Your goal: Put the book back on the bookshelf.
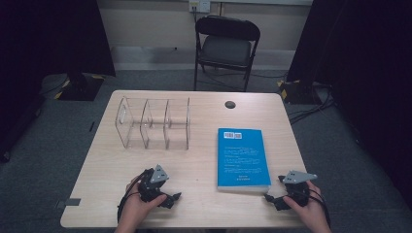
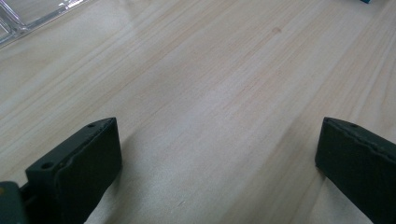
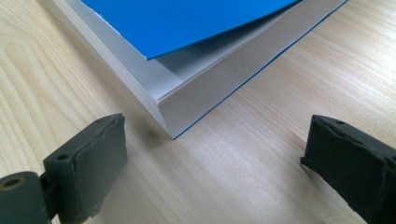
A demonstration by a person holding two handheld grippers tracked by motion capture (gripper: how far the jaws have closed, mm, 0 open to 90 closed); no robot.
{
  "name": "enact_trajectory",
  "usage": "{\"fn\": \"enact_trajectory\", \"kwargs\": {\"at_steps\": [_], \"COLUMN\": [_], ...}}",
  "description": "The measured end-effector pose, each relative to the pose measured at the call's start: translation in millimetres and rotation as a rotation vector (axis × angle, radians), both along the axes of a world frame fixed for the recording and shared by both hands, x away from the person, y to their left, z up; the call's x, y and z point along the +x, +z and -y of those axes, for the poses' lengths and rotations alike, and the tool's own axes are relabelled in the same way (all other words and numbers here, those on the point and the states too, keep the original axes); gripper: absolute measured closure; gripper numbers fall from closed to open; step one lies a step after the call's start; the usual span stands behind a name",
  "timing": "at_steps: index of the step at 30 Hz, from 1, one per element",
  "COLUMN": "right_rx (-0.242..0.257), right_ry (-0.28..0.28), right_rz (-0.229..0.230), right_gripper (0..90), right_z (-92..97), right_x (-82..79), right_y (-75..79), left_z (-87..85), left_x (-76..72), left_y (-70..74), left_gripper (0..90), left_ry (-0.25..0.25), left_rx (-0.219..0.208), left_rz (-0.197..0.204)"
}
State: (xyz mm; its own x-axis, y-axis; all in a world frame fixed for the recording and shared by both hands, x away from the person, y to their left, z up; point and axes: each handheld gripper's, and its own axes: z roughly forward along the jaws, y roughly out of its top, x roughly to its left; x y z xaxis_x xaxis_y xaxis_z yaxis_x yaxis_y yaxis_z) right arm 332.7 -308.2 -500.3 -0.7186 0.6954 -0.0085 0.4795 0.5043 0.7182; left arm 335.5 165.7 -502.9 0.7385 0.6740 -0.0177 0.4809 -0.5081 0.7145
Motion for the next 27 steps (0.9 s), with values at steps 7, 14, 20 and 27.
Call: {"fn": "enact_trajectory", "kwargs": {"at_steps": [7,14,20,27], "right_rx": [-0.001,0.011,0.006,0.019], "right_ry": [-0.001,-0.004,0.022,0.019], "right_rz": [0.0,0.011,0.007,0.006], "right_gripper": [5.0,12.7,14.9,17.9], "right_z": [-0.7,-7.9,-22.0,-28.6], "right_x": [0.1,0.1,3.9,7.4], "right_y": [0.0,0.7,2.1,2.5], "left_z": [0.1,2.8,7.8,21.6], "left_x": [0.0,1.1,-0.6,-1.4], "left_y": [0.0,2.1,7.4,11.6], "left_gripper": [0.0,0.3,16.5,16.3], "left_ry": [0.0,0.008,-0.021,-0.064], "left_rx": [0.0,0.014,-0.005,-0.01], "left_rz": [0.0,-0.015,-0.031,-0.07]}}
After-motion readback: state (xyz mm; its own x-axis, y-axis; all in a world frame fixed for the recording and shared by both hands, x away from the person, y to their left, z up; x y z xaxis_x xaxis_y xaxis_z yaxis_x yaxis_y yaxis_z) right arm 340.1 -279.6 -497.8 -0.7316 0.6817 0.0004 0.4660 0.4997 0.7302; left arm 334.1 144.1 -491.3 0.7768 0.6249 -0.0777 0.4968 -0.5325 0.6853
